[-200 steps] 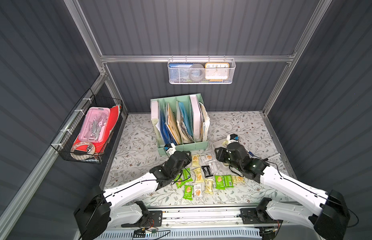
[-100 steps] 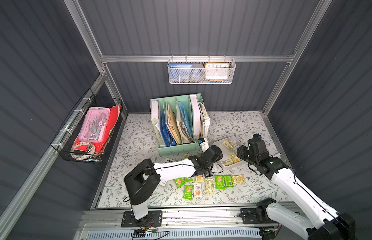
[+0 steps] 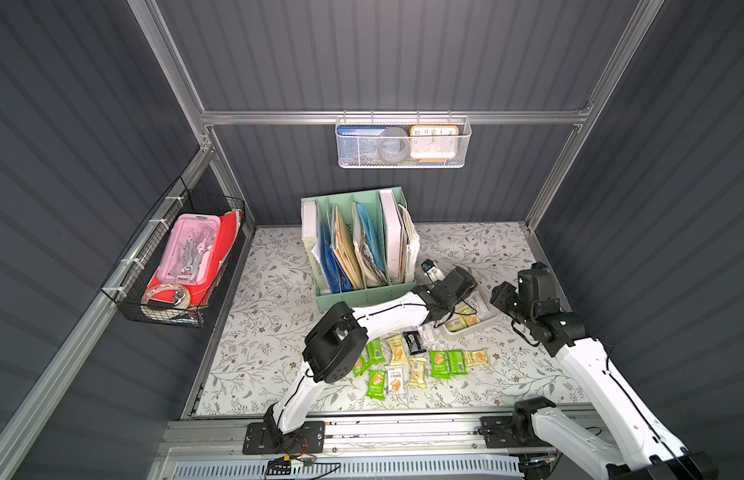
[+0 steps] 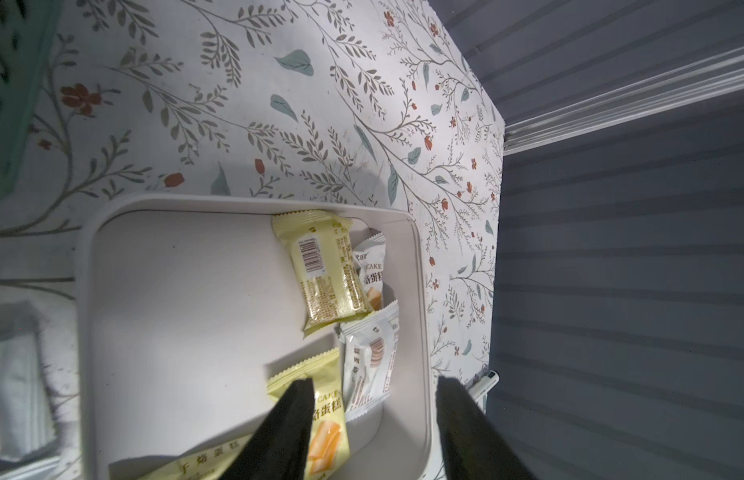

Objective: Take the cookies out of the storage box
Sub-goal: Pick up the cookie from the storage box.

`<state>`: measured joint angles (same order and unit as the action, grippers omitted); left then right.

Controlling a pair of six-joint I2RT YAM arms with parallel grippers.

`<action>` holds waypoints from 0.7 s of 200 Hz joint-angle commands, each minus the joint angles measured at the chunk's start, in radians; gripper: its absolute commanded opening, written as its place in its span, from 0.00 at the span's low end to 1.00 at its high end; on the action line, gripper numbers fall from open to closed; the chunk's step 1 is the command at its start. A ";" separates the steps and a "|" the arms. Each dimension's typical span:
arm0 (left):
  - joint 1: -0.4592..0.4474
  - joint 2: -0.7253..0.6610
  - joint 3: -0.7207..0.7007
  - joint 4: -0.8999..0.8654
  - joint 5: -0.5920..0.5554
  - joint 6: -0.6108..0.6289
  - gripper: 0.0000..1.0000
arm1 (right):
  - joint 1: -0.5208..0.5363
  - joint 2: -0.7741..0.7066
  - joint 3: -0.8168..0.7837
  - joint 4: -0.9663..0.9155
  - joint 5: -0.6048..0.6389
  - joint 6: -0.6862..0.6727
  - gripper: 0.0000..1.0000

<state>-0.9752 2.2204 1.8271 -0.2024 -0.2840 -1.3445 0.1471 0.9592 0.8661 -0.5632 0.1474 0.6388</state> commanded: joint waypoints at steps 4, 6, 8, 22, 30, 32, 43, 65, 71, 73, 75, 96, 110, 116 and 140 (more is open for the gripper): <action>0.025 0.067 0.111 -0.164 0.066 -0.046 0.53 | -0.041 0.027 0.049 -0.112 -0.030 0.027 0.50; 0.029 0.074 0.123 -0.169 0.071 -0.046 0.53 | -0.043 0.029 0.051 -0.115 -0.032 0.027 0.50; 0.031 0.081 0.133 -0.174 0.075 -0.045 0.53 | -0.047 0.029 0.054 -0.119 -0.033 0.027 0.50; 0.051 0.125 0.208 -0.209 0.111 -0.043 0.53 | -0.066 0.033 0.082 -0.152 -0.036 0.030 0.50; 0.061 0.152 0.255 -0.229 0.120 -0.027 0.53 | -0.073 0.035 0.099 -0.176 -0.036 0.031 0.50; 0.063 0.159 0.267 -0.234 0.121 -0.023 0.53 | -0.075 0.035 0.102 -0.180 -0.037 0.030 0.50; 0.071 0.196 0.326 -0.262 0.127 -0.015 0.53 | -0.082 0.035 0.122 -0.202 -0.039 0.026 0.50; 0.079 0.264 0.432 -0.323 0.136 -0.016 0.53 | -0.090 0.032 0.143 -0.234 -0.029 0.018 0.50; 0.079 0.279 0.451 -0.336 0.139 -0.019 0.53 | -0.093 0.028 0.143 -0.237 -0.026 0.015 0.50; 0.079 0.283 0.455 -0.338 0.141 -0.020 0.53 | -0.094 0.027 0.143 -0.237 -0.024 0.015 0.50; 0.079 0.287 0.459 -0.340 0.144 -0.022 0.53 | -0.095 0.026 0.142 -0.237 -0.023 0.015 0.50; 0.082 0.317 0.483 -0.351 0.156 -0.028 0.53 | -0.101 0.012 0.132 -0.226 -0.016 0.013 0.50; 0.084 0.336 0.495 -0.348 0.168 -0.026 0.54 | -0.102 0.005 0.122 -0.212 -0.016 0.018 0.50; 0.084 0.344 0.501 -0.344 0.176 -0.025 0.54 | -0.102 0.003 0.119 -0.207 -0.018 0.019 0.50; 0.084 0.381 0.542 -0.341 0.190 -0.014 0.54 | -0.104 -0.009 0.117 -0.204 -0.018 0.026 0.50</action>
<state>-0.8902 2.5629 2.3203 -0.5076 -0.1219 -1.3674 0.0494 0.9691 0.9928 -0.7567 0.1173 0.6575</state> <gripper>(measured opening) 0.539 0.496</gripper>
